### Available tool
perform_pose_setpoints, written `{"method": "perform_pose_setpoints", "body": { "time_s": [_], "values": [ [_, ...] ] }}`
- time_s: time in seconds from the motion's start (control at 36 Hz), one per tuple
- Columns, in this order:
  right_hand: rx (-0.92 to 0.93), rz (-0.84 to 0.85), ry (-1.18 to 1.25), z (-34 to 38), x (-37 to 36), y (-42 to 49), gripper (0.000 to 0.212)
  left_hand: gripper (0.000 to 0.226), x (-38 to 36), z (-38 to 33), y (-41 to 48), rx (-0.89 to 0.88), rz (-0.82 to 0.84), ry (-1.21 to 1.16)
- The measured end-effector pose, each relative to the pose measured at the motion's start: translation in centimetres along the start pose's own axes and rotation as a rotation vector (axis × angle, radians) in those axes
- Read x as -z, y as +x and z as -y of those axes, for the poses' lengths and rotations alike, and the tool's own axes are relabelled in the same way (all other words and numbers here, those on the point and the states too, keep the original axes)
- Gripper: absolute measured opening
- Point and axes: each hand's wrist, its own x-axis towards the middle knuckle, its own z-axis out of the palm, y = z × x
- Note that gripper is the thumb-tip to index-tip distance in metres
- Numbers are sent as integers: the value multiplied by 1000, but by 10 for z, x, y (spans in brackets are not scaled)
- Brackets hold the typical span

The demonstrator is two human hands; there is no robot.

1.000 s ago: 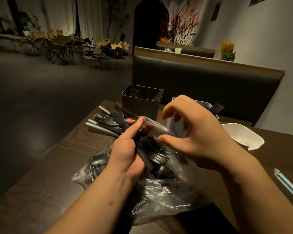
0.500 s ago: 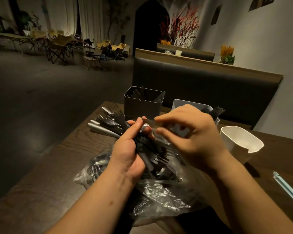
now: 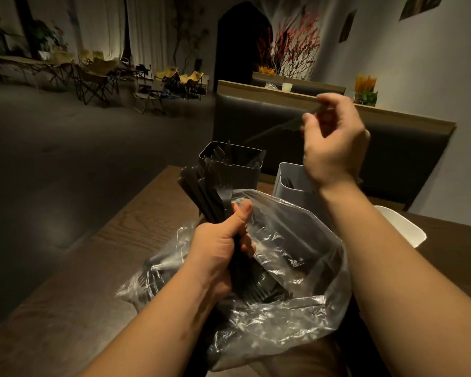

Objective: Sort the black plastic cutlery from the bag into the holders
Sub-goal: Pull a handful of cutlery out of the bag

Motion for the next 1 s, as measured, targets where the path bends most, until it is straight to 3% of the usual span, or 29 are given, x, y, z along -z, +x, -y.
{"method": "perform_pose_setpoints", "body": {
  "time_s": [0.47, 0.56, 0.69, 0.92, 1.0],
  "values": [
    [5, 590, -216, 5, -45, -5, 30, 37, 2, 0, -3, 5, 67, 64],
    [5, 559, -196, 4, -47, -6, 29, 38, 3, 0, -3, 8, 64, 62],
    [-51, 355, -123, 2, -38, 7, 27, 39, 3, -2, -1, 33, 41, 23],
    [-37, 822, -312, -2, -35, -10, 22, 42, 5, 1, 1, 38, 45, 30],
    [-43, 877, -417, 6, -23, -5, 36, 39, 4, 1, 1, 35, 69, 18]
  ]
}}
